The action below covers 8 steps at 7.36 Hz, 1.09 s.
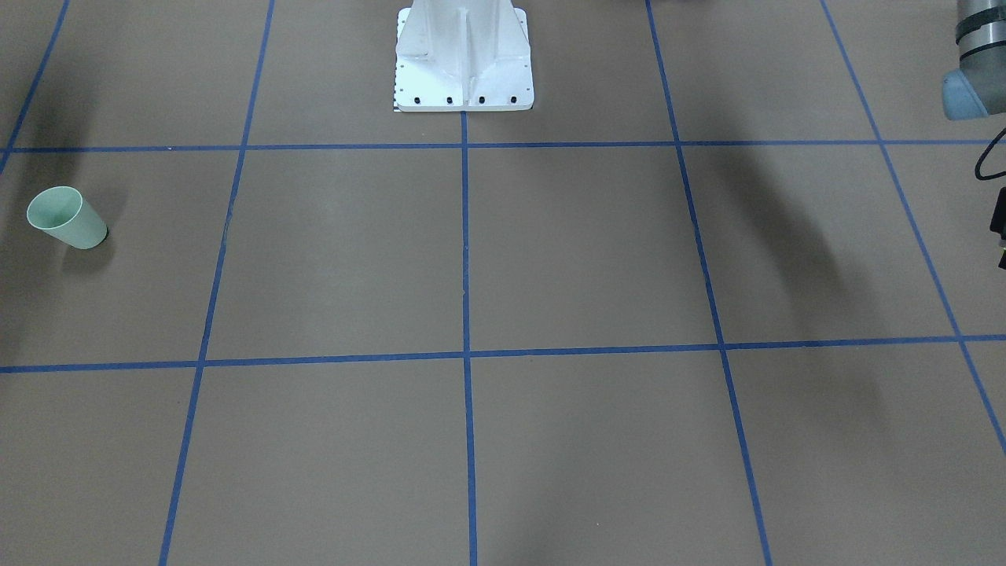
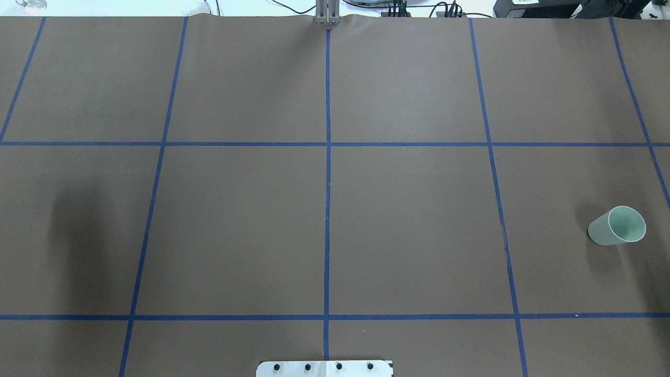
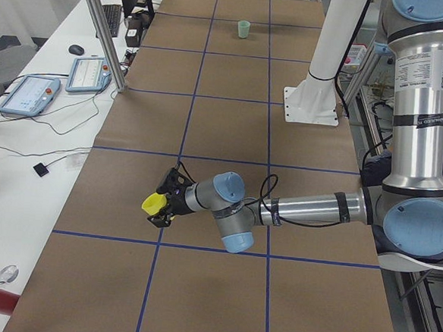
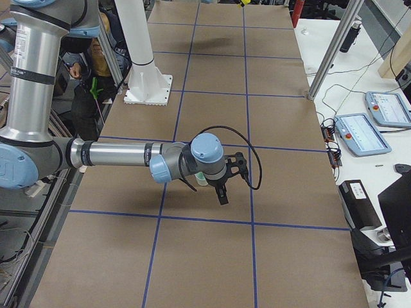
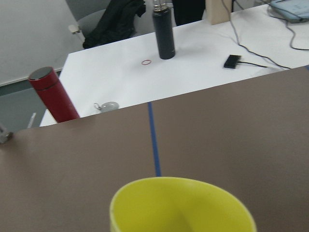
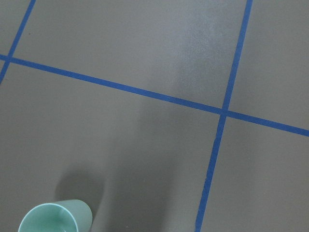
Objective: Transfer and stack yellow cup on green cup
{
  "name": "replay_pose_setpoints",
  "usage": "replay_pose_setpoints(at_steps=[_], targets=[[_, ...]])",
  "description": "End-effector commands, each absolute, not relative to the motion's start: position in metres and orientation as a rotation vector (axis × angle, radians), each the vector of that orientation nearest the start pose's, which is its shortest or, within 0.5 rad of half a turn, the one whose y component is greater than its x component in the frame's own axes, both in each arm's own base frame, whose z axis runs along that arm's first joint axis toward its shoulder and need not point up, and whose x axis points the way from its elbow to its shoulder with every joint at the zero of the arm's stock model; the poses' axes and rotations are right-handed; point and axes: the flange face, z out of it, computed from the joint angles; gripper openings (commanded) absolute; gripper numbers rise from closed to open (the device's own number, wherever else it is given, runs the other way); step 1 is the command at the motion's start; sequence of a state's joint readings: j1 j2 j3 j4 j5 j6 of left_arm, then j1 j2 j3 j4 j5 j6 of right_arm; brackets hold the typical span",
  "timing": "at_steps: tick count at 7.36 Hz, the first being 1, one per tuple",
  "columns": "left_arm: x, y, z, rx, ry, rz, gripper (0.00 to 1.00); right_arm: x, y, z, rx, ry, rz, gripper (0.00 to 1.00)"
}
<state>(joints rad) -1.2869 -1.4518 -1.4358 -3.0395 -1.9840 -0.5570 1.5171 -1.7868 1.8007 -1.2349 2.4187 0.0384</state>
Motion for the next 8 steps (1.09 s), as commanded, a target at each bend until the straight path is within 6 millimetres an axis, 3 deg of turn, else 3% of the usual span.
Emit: replay_pose_setpoints(at_steps=[1,2,3,4,7,8], targets=[[0.05,-0.448,0.591,1.003,0.998,0.192,0.07,0.035,-0.42,0.597,0.29,-0.875,-0.168,1.0],[0.06,-0.45,0.569,1.03,1.086,0.302,0.1,0.034,-0.42,0.595,0.292,-0.882,-0.17,1.0],[0.068,-0.455,0.544,1.082,1.152,0.405,0.2,0.034,-0.42,0.594,0.294,-0.882,-0.171,1.0],[0.072,-0.454,0.524,1.149,1.201,0.503,0.2,0.034,-0.421,0.593,0.297,-0.882,-0.172,1.0],[0.088,-0.468,0.473,1.316,1.258,0.676,0.07,0.031,-0.42,0.586,0.29,-0.928,-0.166,1.0],[0.116,-0.47,0.455,1.342,1.303,0.746,0.01,0.031,-0.421,0.571,0.288,-0.942,-0.12,1.0]])
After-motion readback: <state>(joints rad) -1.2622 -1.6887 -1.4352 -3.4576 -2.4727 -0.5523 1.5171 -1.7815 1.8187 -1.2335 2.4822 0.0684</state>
